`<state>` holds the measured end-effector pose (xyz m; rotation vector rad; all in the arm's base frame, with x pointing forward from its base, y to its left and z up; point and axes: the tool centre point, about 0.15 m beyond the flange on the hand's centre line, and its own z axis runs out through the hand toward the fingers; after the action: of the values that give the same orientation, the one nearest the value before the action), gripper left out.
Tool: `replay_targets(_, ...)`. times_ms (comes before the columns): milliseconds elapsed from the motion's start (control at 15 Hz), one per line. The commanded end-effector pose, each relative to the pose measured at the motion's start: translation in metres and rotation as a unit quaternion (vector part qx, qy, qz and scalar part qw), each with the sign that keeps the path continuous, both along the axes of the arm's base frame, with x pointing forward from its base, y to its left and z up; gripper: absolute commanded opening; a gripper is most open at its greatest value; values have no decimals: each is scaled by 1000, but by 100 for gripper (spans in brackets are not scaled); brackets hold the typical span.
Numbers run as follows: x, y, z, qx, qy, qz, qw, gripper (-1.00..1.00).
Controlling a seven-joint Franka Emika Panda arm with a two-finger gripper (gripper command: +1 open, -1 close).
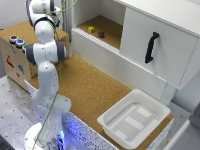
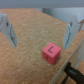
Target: Move the blue light switch to turn off the blue light
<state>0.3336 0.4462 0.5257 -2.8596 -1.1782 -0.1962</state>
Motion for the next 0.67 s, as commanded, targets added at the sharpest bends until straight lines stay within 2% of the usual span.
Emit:
replay_targets(0,-64,18,21,-40,19,152,987,100)
replay_targets(133,-95,27,15,-39,25,208,977,100)
replay_targets(400,-137,46,-6,-12,50,253,966,100)
replay_targets(467,-148,52,-6,-10,46,259,965,100)
replay_targets(533,-157,57,-5,-22,31,268,963,100)
replay_targets(600,-166,62,-4,-35,10,273,961,-100)
